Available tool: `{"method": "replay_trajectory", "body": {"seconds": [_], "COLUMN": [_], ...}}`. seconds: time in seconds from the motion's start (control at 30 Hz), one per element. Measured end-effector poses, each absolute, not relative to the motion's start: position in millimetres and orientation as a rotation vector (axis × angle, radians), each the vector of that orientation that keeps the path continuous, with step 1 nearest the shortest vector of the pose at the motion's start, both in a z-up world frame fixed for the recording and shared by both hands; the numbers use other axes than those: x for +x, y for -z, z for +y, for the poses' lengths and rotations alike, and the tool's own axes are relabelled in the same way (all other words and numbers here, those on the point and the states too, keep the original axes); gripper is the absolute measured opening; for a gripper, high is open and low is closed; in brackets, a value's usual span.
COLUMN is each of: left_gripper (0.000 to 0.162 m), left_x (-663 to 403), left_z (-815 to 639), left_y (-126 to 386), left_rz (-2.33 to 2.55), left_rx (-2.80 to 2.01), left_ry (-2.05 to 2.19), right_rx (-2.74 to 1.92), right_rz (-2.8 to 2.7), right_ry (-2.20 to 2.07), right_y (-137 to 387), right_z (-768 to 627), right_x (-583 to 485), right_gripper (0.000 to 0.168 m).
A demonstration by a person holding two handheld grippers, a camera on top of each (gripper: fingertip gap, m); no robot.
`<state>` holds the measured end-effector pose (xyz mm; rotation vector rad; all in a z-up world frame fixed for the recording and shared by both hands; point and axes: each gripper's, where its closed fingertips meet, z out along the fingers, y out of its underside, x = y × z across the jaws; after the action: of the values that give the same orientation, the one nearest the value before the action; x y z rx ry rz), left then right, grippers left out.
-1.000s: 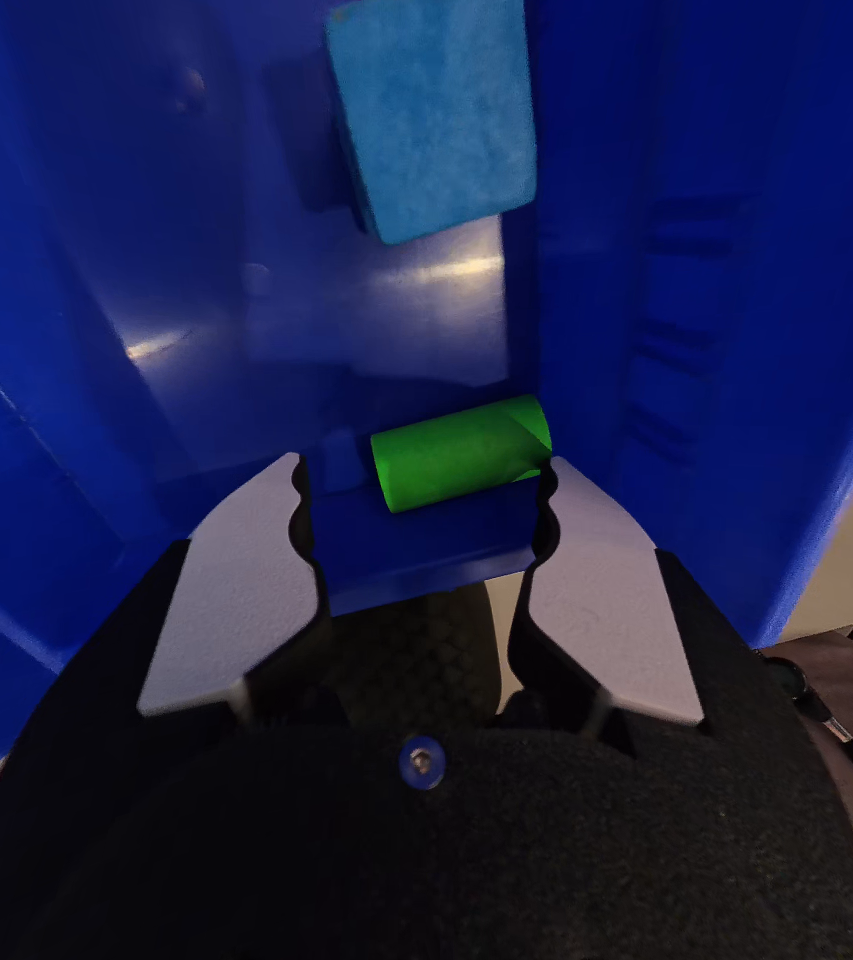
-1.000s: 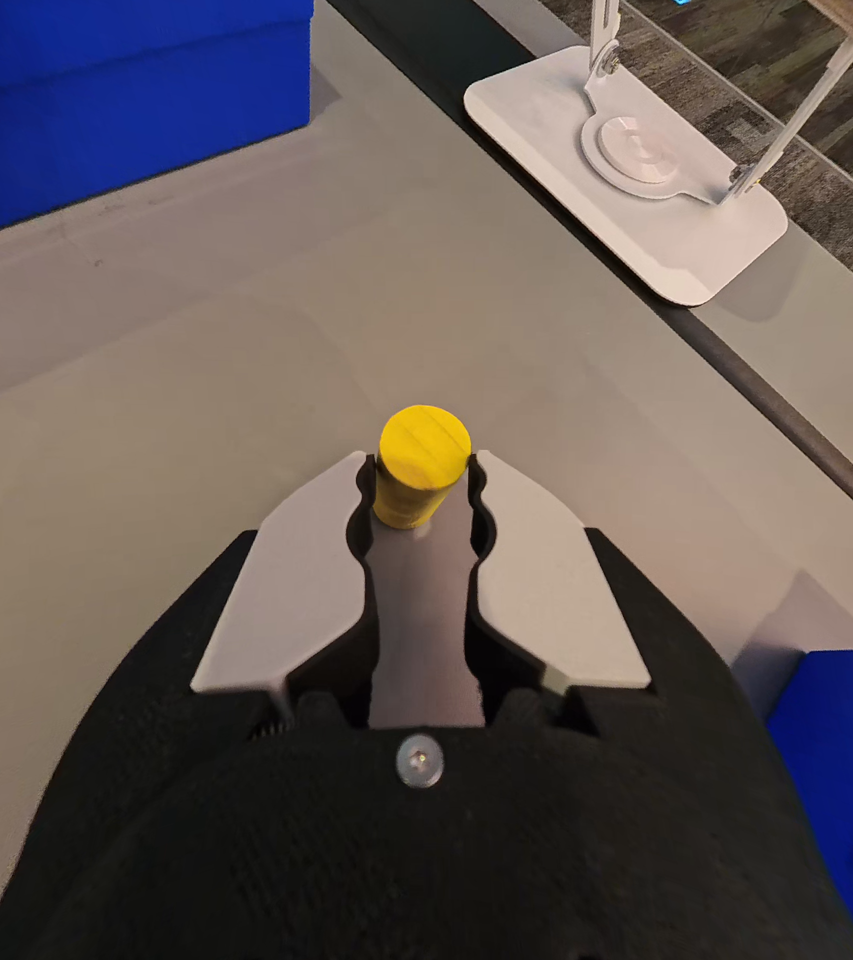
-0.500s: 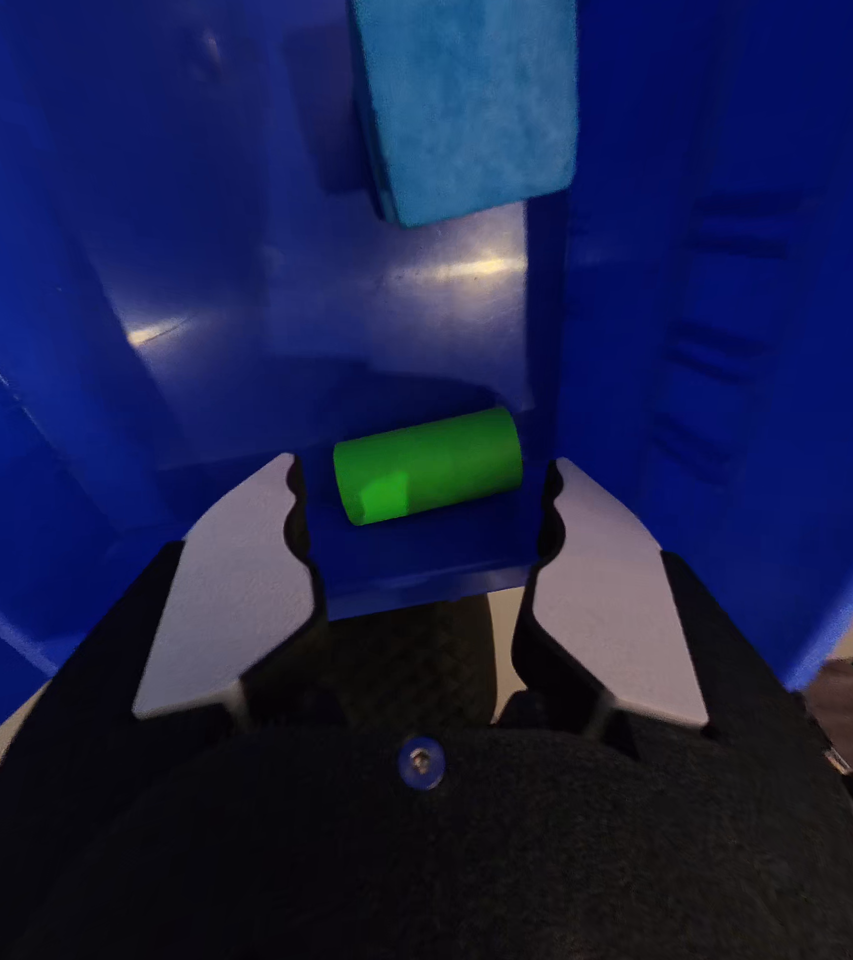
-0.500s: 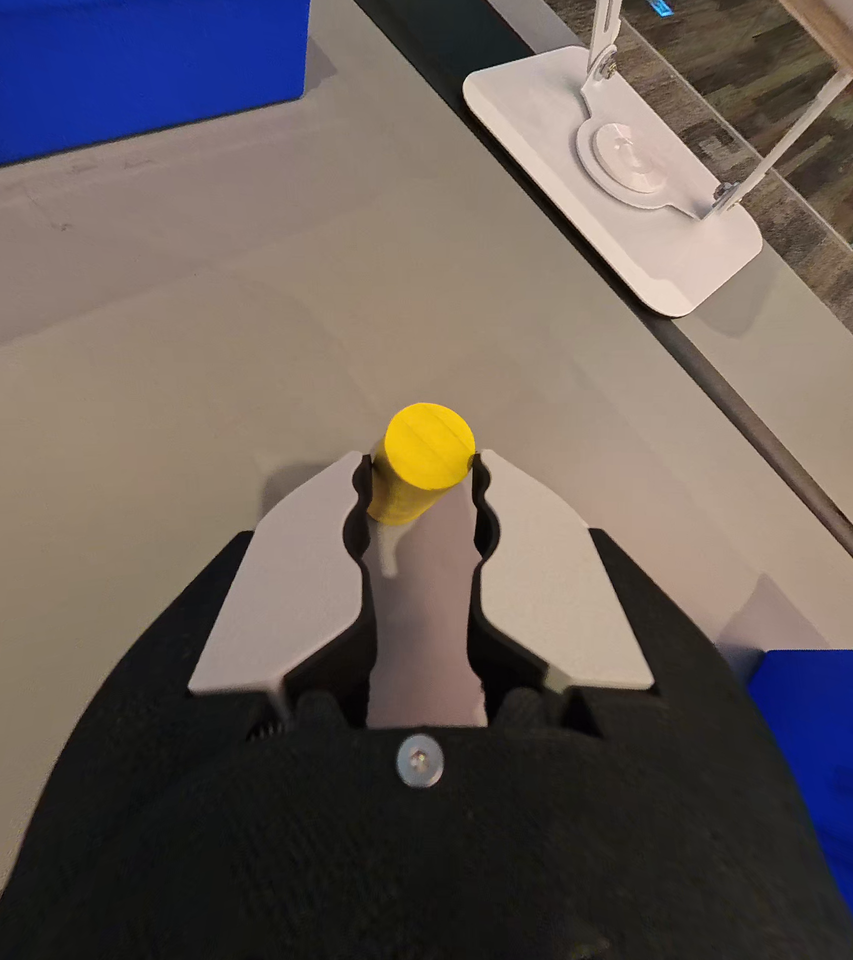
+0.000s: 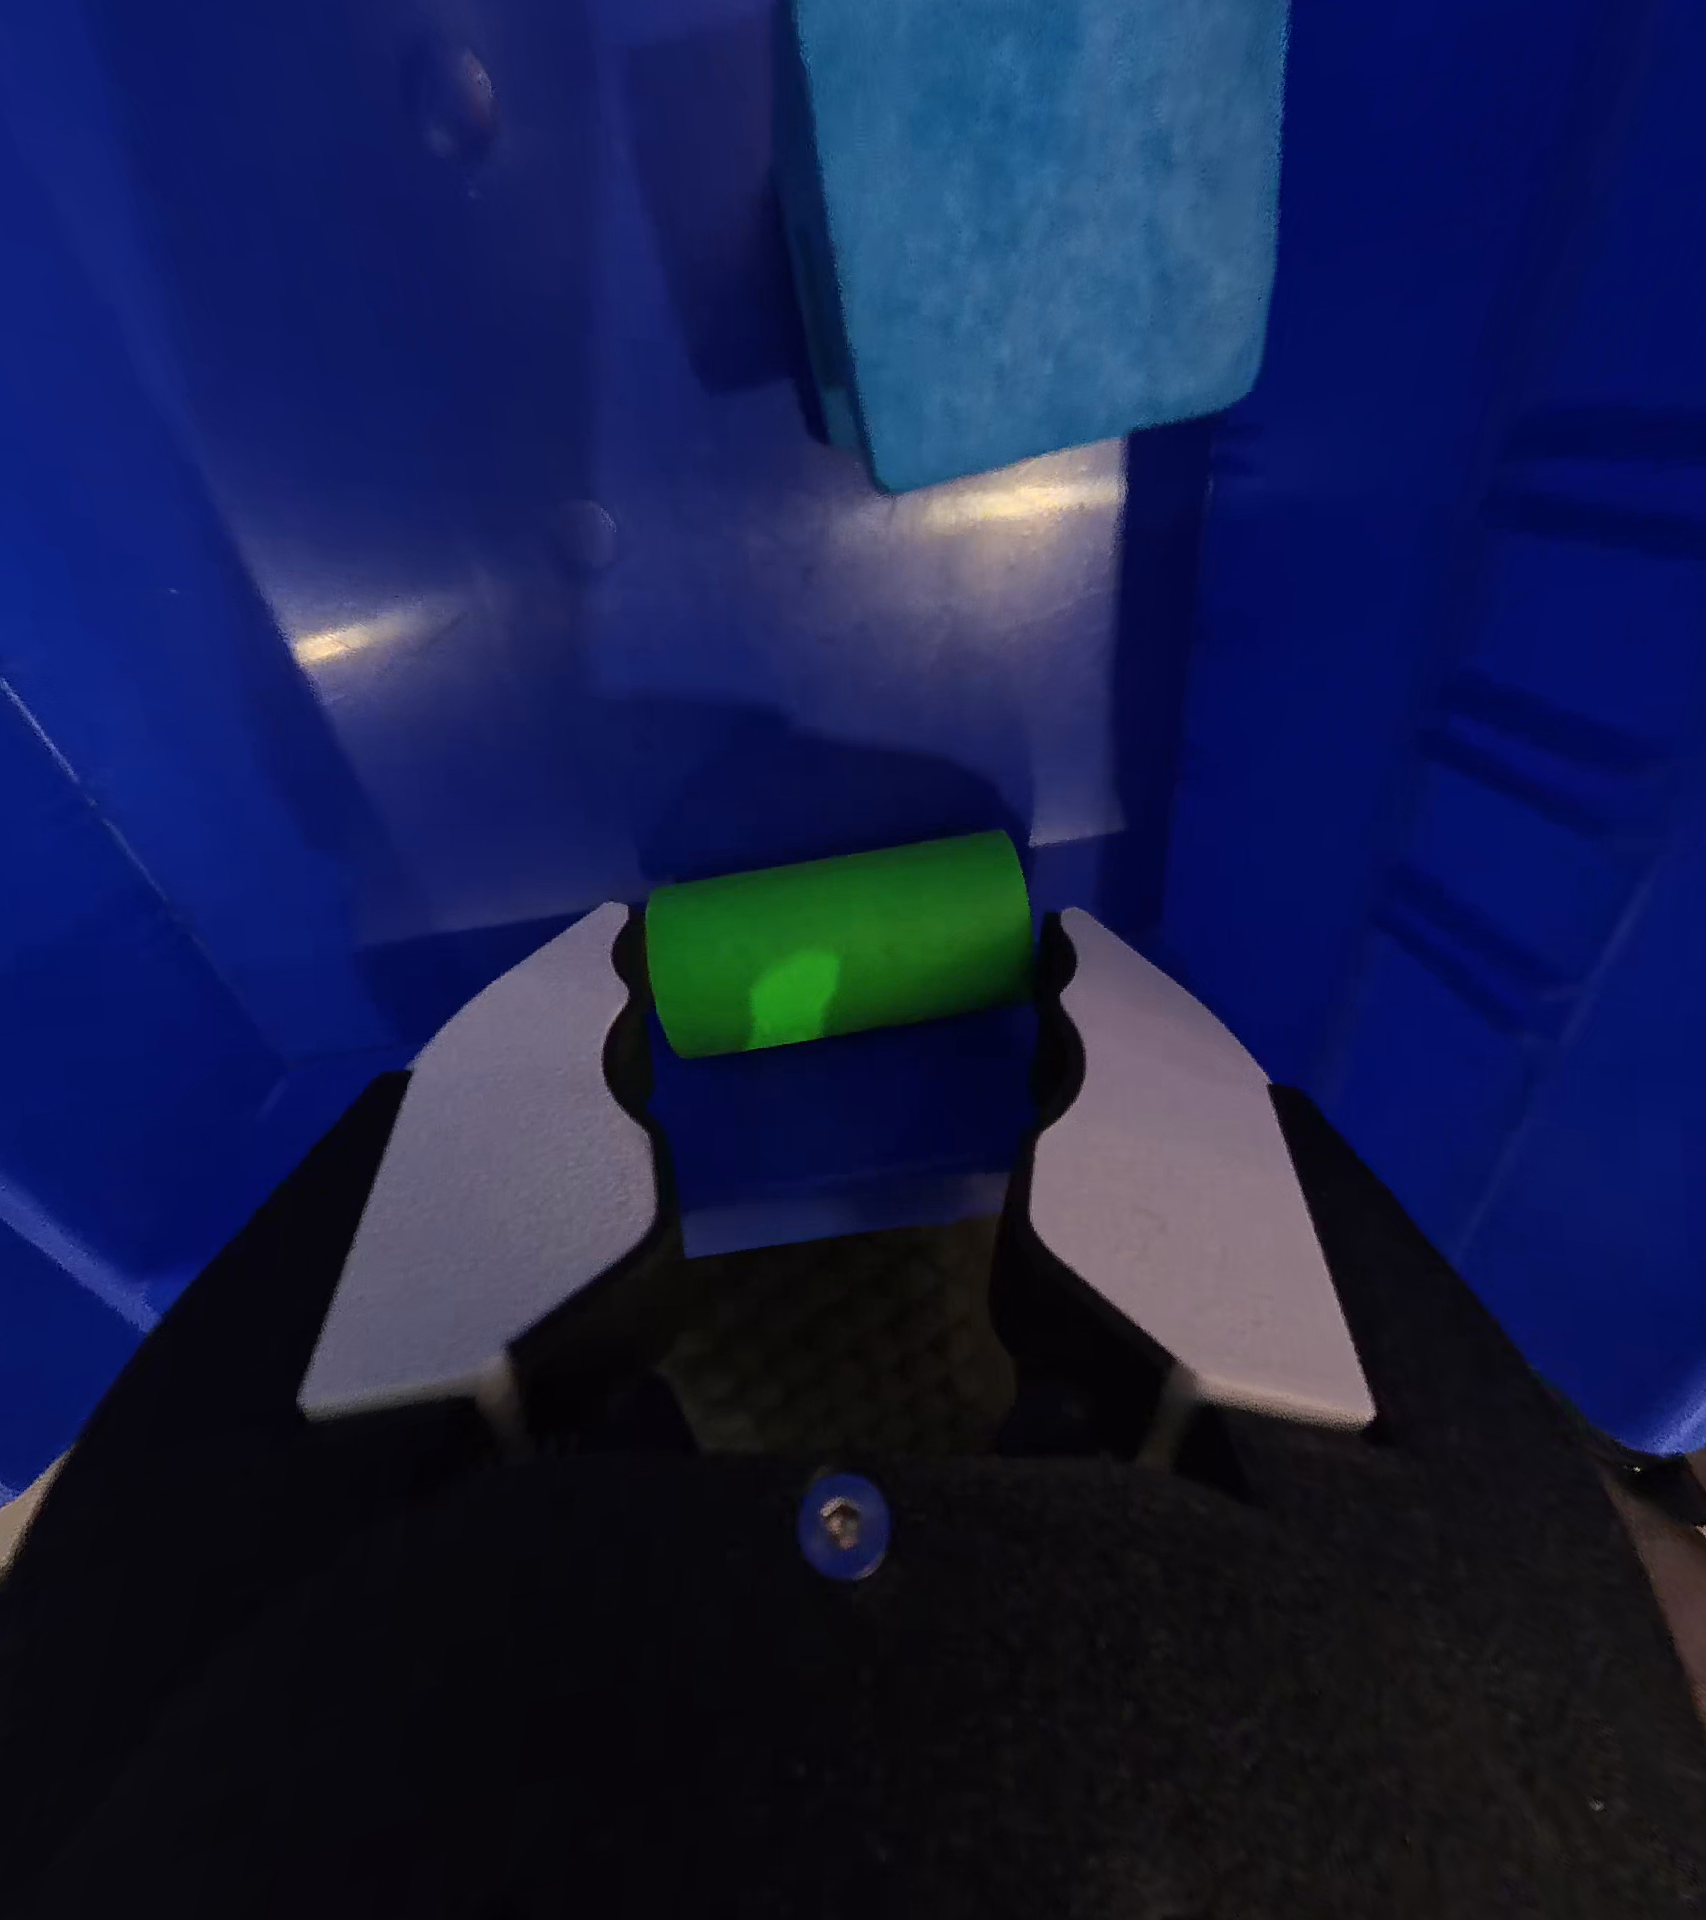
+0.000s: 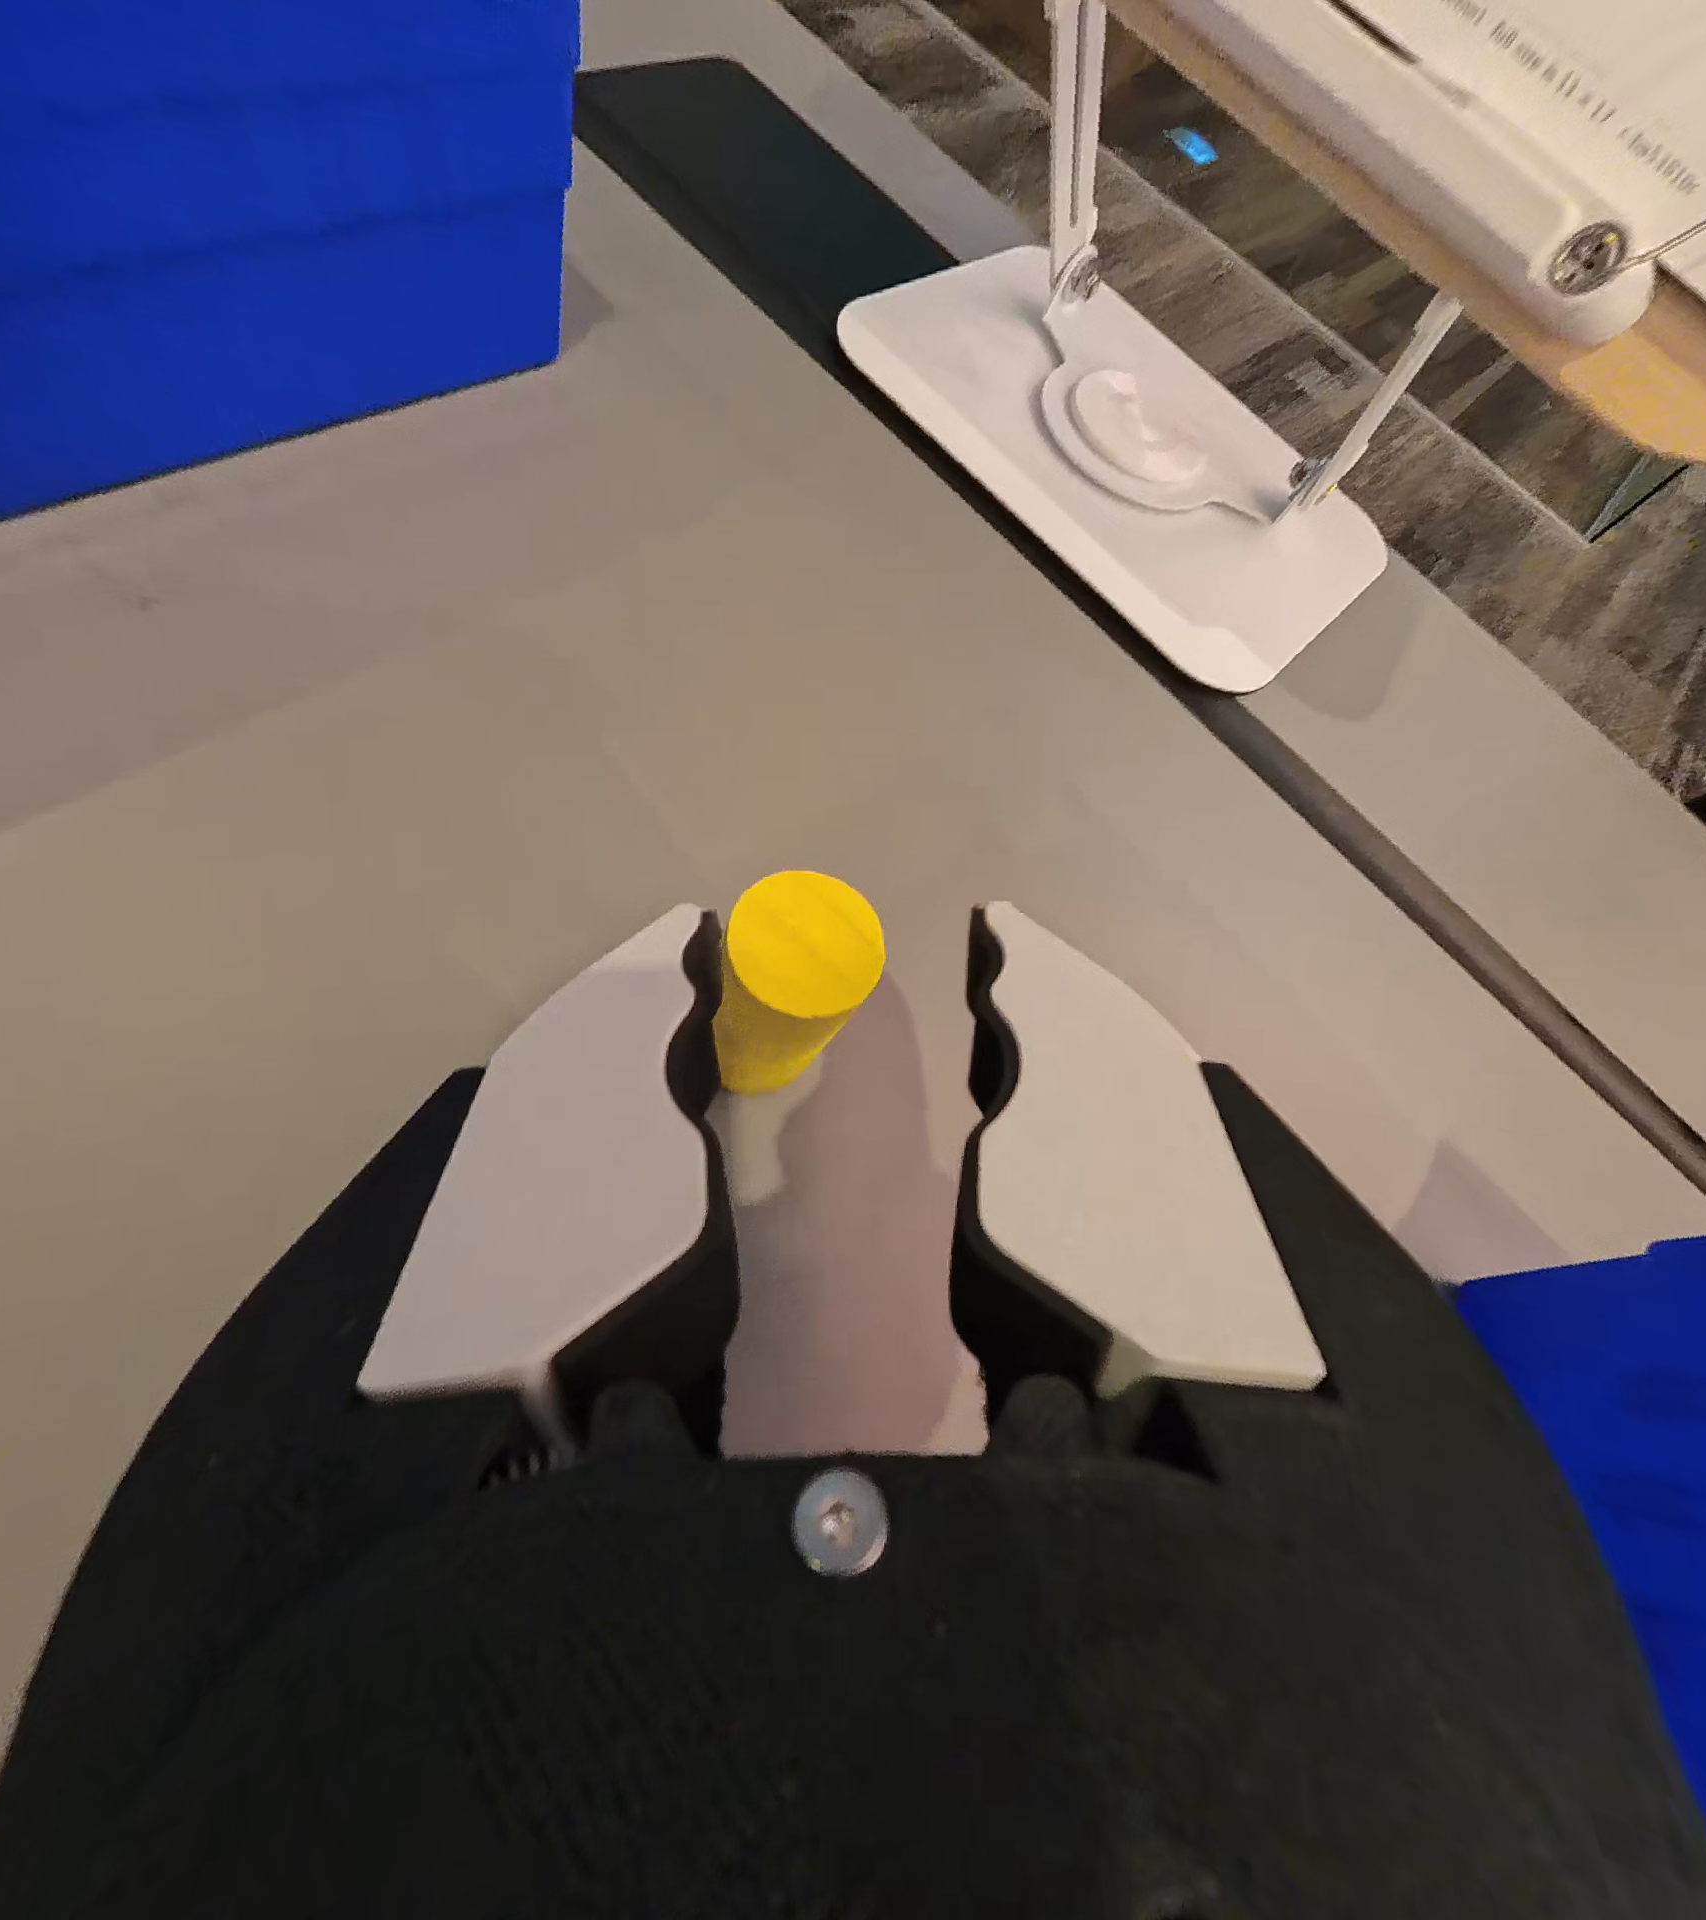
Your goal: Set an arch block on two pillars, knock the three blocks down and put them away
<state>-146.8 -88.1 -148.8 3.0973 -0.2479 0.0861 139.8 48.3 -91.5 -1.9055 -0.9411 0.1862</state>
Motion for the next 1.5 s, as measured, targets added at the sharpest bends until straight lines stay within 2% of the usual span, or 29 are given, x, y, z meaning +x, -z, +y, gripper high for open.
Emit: {"method": "replay_trajectory", "body": {"seconds": [0.2, 0.4, 0.57, 0.73, 0.9, 0.93, 0.97, 1.1, 1.17, 1.23, 1.37, 1.5], "left_gripper": [0.072, 0.071, 0.071, 0.072, 0.072, 0.072, 0.072, 0.066, 0.075, 0.076, 0.078, 0.074], "left_x": [-148.0, -127.2, -78.6, -8.0, 46.7, 52.5, 56.7, 54.8, 42.4, 24.3, -4.4, -15.6], "left_z": [-81.3, -65.4, -71.9, -105.2, -134.5, -137.1, -138.1, -131.3, -119.5, -109.6, -107.7, -113.8], "left_y": [133.7, 75.7, 19.4, -19.0, -32.5, -32.7, -34.3, -43.6, -56.3, -70.6, -83.0, -84.2], "left_rz": [-0.226, -0.261, -0.542, -0.912, -1.160, -1.184, -1.201, -1.273, -1.284, -1.316, -1.378, -1.439], "left_rx": [3.184, 3.297, 3.246, 3.018, 2.780, 2.761, 2.748, 2.807, 2.937, 3.101, 3.317, 3.393], "left_ry": [-0.286, -0.909, -1.421, -1.743, -1.867, -1.867, -1.881, -1.913, -1.950, -1.964, -1.911, -1.887], "right_rx": [-1.842, -1.648, -1.392, -1.139, -1.006, -0.981, -0.956, -0.951, -0.997, -1.200, -1.568, -1.798], "right_rz": [-0.950, -0.980, -1.182, -1.338, -1.271, -1.268, -1.284, -1.356, -1.300, -1.239, -1.032, -1.065], "right_ry": [-0.143, -0.178, -0.461, -0.779, -0.715, -0.710, -0.707, -0.649, -0.656, -0.710, -0.826, -0.638], "right_y": [79.2, 44.2, 12.3, -12.5, -34.0, -37.7, -39.4, -43.3, -52.0, -43.3, 7.7, 71.9], "right_z": [48.2, 31.9, -36.7, -118.0, -134.1, -137.2, -141.0, -135.4, -116.4, -83.3, -32.0, -9.7], "right_x": [139.9, 123.5, 70.3, 34.6, 34.9, 36.7, 38.3, 47.8, 61.4, 73.7, 81.4, 84.5], "right_gripper": [0.047, 0.047, 0.046, 0.046, 0.046, 0.043, 0.033, 0.033, 0.032, 0.032, 0.032, 0.033]}}
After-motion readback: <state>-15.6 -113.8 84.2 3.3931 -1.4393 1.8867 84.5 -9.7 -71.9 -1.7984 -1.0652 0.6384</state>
